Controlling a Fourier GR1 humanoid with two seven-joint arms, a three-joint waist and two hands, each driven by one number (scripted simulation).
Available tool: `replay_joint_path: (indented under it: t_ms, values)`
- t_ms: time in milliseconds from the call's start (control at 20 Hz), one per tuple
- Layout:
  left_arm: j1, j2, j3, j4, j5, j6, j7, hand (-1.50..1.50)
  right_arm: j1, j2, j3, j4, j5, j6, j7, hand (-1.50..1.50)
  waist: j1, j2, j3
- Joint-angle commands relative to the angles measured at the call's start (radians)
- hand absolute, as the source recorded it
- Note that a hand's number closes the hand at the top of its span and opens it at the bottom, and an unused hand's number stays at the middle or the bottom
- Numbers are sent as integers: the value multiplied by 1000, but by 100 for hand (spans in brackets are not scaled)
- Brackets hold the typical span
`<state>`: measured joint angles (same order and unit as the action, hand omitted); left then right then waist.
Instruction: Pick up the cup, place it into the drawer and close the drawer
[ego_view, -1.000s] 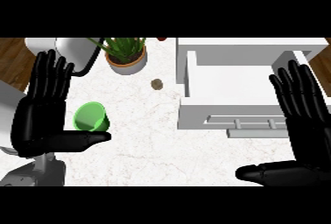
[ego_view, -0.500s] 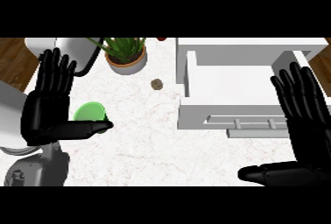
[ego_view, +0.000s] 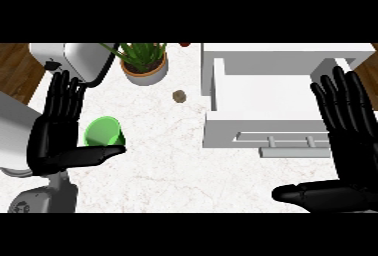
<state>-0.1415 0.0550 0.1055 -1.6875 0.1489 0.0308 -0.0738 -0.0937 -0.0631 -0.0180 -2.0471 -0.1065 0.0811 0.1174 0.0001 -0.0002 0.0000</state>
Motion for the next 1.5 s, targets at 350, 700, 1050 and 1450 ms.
replay_joint_path:
  t_ms: [350, 700, 1050, 1450]
  values:
    - [56, 8, 27, 148, -37, 12, -94, -150, 36, -31, -35, -12, -33, 48, -15, -150, -2, 0, 0]
    - [30, 41, 95, 395, -21, -49, -275, -150, -53, -1, 29, 4, 25, -3, 56, -150, -2, 1, -1]
    - [-66, 99, 149, 586, 13, -90, -332, -150, -47, -50, -85, 101, -59, 66, -34, -150, -3, 2, 0]
    - [-61, 111, 146, 706, 16, -121, -421, -150, -6, -7, -10, -12, -18, 27, 18, -150, -2, 0, 0]
